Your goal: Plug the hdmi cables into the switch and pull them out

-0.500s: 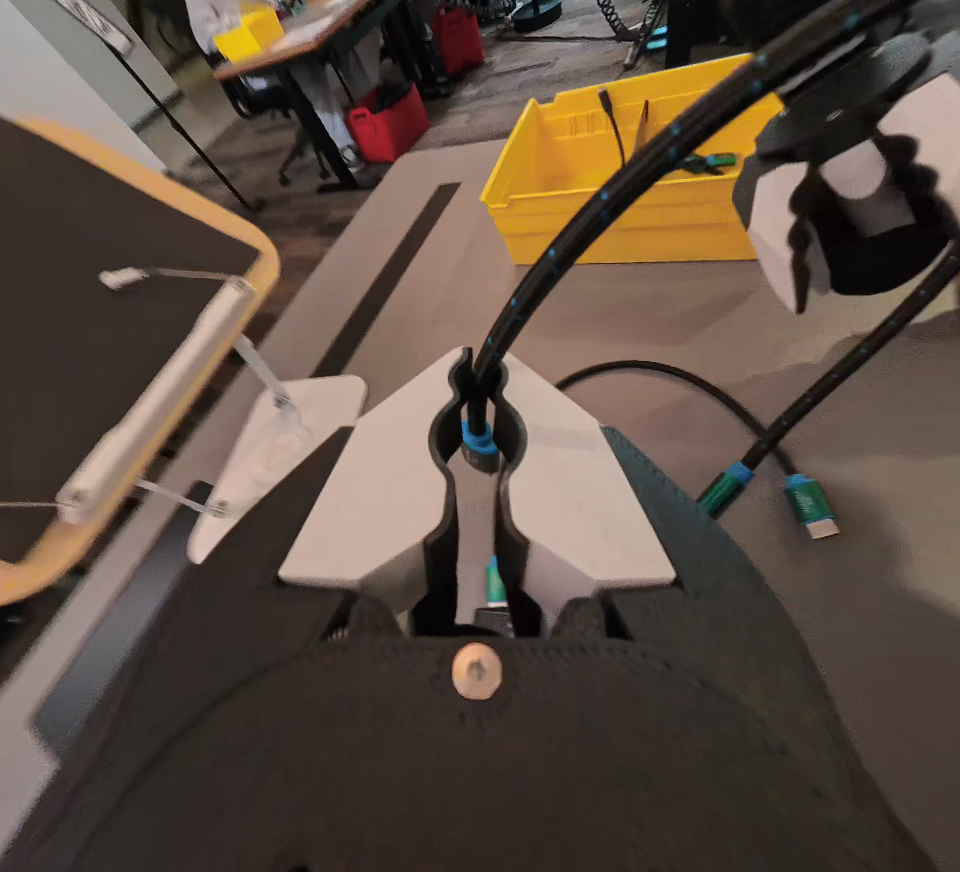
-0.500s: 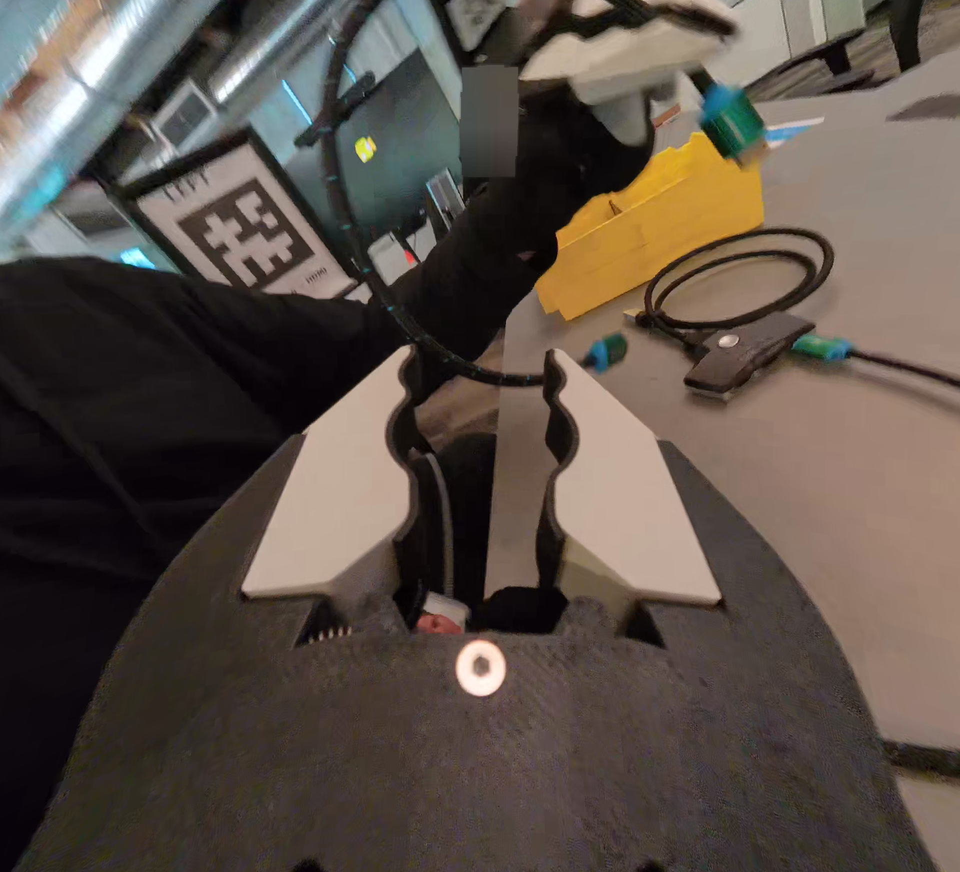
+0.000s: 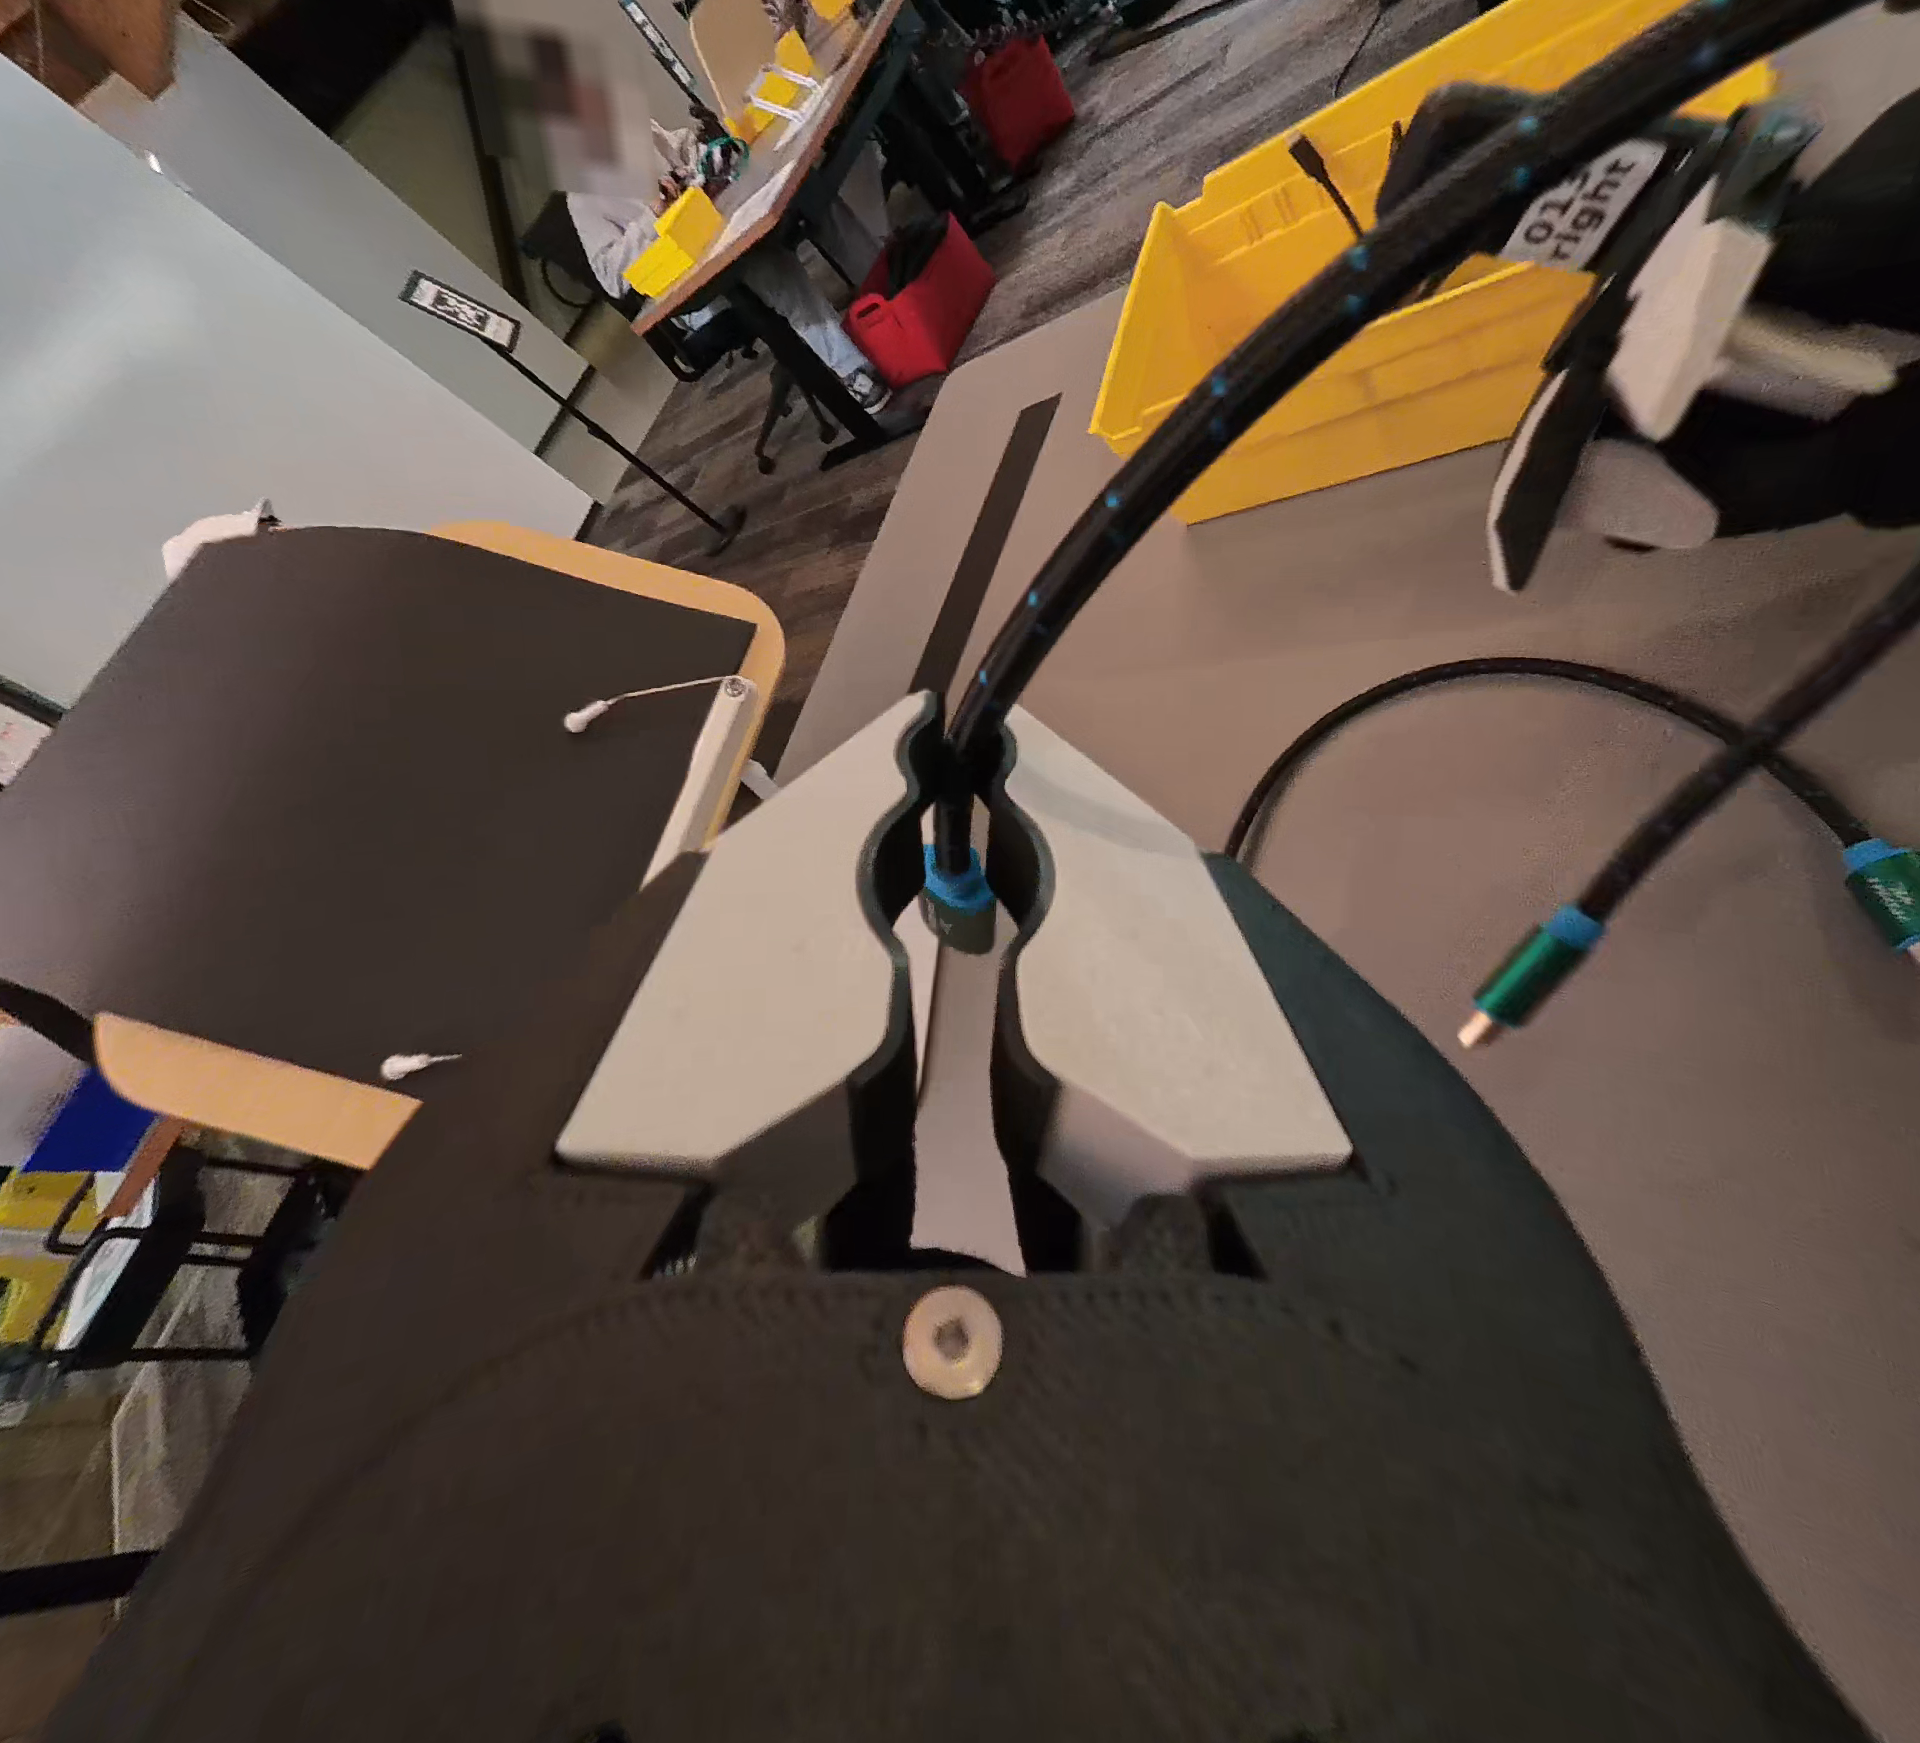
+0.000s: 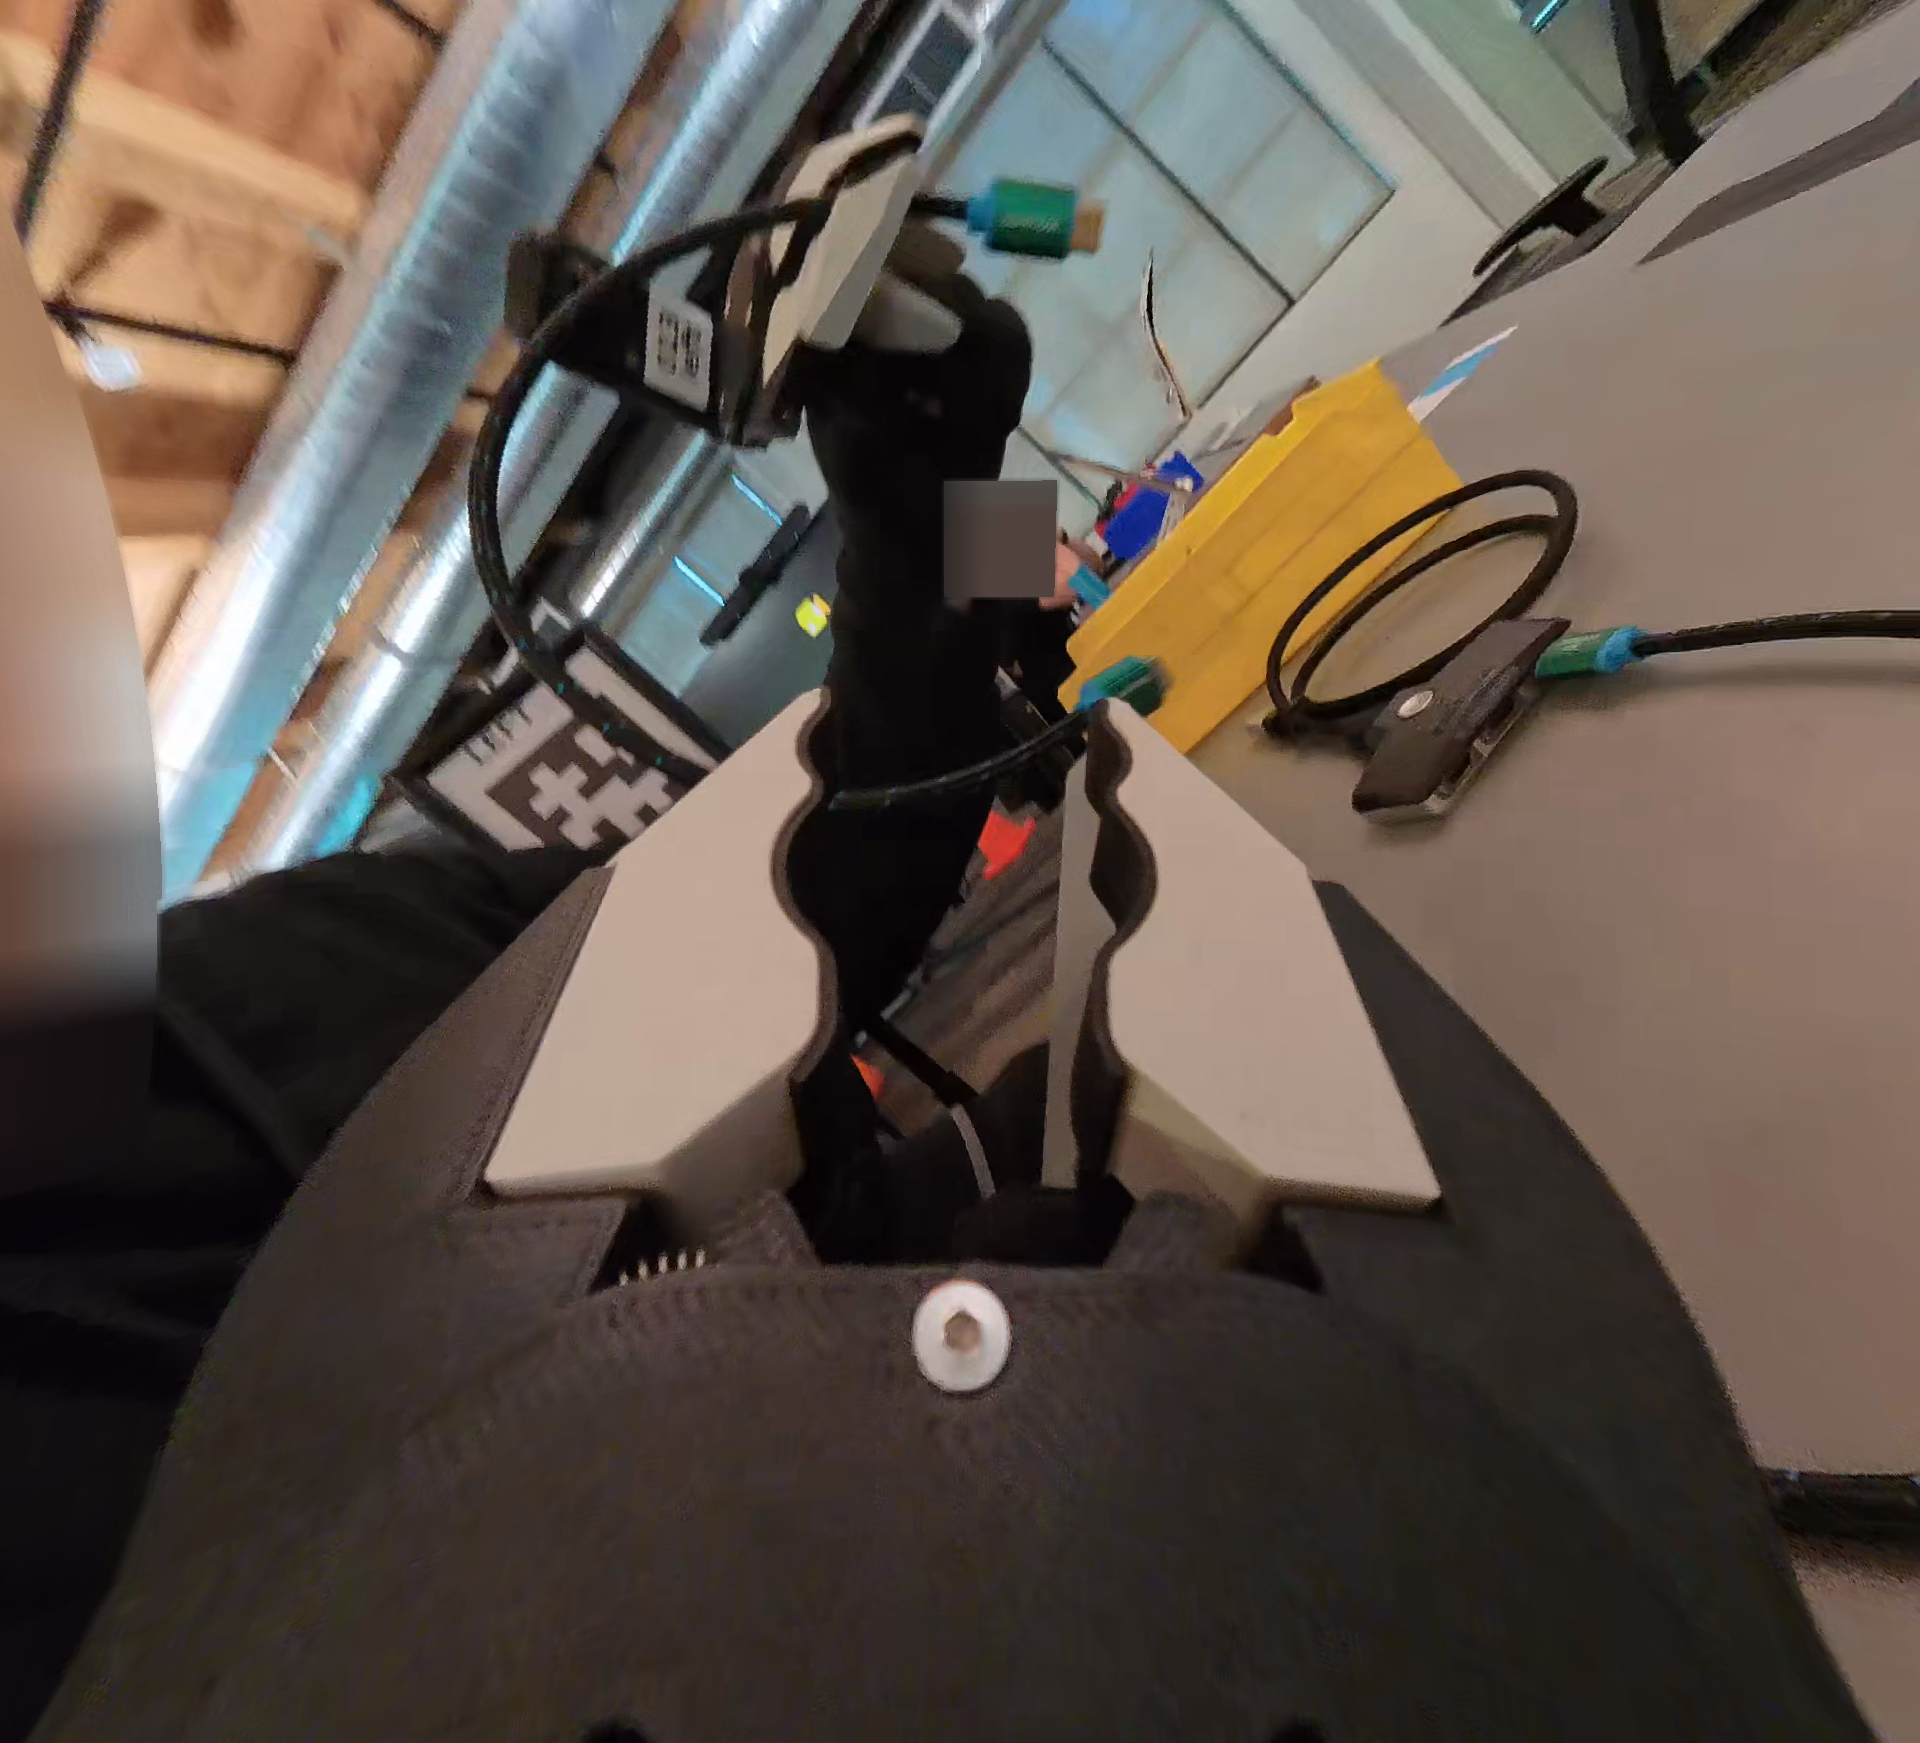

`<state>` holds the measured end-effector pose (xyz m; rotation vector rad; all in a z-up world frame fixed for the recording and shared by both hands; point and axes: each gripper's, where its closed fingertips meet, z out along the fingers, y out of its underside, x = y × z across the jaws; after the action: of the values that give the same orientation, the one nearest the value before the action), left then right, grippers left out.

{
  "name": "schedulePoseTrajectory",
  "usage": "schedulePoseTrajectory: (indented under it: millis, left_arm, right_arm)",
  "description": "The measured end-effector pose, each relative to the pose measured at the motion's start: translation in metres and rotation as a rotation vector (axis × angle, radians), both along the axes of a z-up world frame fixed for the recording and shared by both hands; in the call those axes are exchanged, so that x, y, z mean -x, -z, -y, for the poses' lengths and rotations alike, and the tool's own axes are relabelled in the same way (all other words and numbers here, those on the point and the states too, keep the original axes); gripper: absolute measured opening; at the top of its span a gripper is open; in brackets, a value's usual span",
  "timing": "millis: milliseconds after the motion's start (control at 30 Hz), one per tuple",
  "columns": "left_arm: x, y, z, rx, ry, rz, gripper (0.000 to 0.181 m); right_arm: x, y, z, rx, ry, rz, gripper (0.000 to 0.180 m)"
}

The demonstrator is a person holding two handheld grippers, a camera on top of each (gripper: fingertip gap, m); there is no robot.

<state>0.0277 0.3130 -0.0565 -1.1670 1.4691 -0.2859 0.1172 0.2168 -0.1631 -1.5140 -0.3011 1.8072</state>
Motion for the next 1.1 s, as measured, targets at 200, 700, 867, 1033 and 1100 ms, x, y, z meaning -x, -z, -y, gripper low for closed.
schedulePoseTrajectory:
  millis: [200,700,867,1033,1100]
  left_arm:
    - [-0.004,-0.008,0.010,-0.077,0.012,-0.026,0.002]
    - [-0.031,0.001,0.045,-0.185,0.052,-0.114,0.003]
    - [-0.032,0.014,0.041,-0.058,0.022,-0.121,0.003]
    - [-0.032,0.033,0.044,0.175,-0.003,-0.097,0.002]
    - [-0.033,0.033,0.049,0.228,-0.017,-0.068,0.002]
  right_arm:
    - [0.048,0.015,0.017,0.009,-0.175,0.137,0.056]
    - [0.112,0.040,0.052,-0.035,-0.403,0.267,0.012]
    - [0.109,0.027,0.037,-0.158,-0.269,0.281,0.007]
    - [0.088,0.000,0.003,-0.307,0.007,0.326,0.006]
    - [0.075,-0.013,-0.008,-0.343,0.106,0.316,0.005]
